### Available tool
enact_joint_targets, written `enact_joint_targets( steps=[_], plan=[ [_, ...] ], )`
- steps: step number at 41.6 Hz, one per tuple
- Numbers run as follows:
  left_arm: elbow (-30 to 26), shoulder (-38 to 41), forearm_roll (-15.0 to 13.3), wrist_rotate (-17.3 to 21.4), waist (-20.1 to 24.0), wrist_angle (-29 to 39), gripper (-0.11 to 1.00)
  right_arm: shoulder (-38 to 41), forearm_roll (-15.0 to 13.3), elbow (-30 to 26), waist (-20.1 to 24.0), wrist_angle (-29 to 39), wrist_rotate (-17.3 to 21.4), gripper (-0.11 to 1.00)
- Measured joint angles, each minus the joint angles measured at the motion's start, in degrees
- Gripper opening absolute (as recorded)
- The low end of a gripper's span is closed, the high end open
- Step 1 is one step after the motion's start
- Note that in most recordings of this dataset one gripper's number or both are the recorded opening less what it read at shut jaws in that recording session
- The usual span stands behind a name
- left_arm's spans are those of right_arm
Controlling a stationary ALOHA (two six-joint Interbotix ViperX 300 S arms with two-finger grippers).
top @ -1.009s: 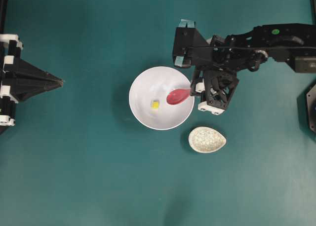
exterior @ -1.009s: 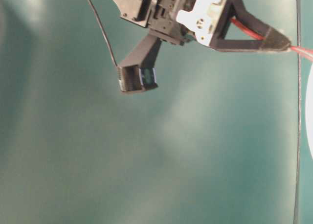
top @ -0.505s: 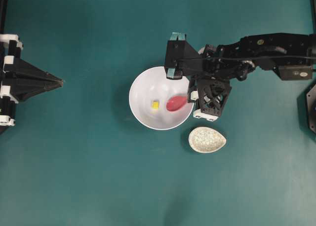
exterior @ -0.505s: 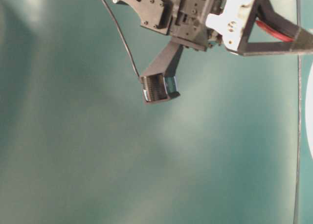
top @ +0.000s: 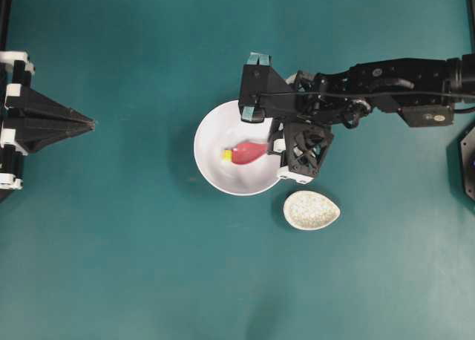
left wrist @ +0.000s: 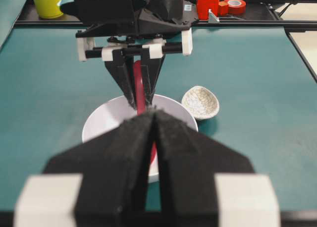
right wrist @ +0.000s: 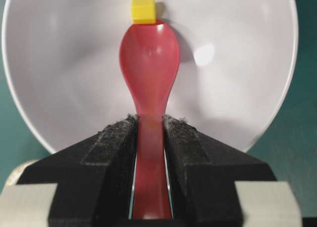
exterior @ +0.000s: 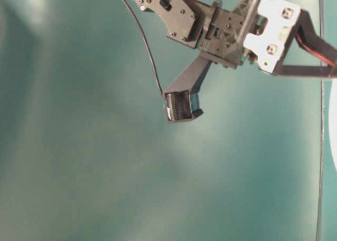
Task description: Scoop the yellow hexagonal prism block from the bowl with a spoon using the right arm.
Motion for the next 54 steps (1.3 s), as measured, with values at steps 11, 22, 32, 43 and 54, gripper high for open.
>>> enact_joint_targets(
  steps=[11, 22, 32, 43, 54],
  plan=[
    [0.00, 0.00, 0.00, -0.09, 0.00, 0.00, 0.00, 0.70, -0.09, 0.00, 0.00, -5.19, 0.00, 0.23],
    [0.00, -0.09, 0.00, 0.00, 0.00, -0.09, 0.00, 0.79, -0.09, 0.00, 0.00, -8.44, 0.00, 0.23],
    [0.00, -0.09, 0.09, -0.09, 0.00, 0.00, 0.00, 0.79, -0.09, 0.00, 0.09, -9.58, 0.00, 0.23],
    [0.00, -0.09, 0.00, 0.00, 0.00, 0.00, 0.00, 0.70, 0.00, 0.00, 0.09, -9.67, 0.00, 0.23],
    [0.00, -0.09, 0.00, -0.09, 0.00, 0.00, 0.00, 0.70, -0.09, 0.00, 0.35, -10.81, 0.00, 0.23]
  ],
)
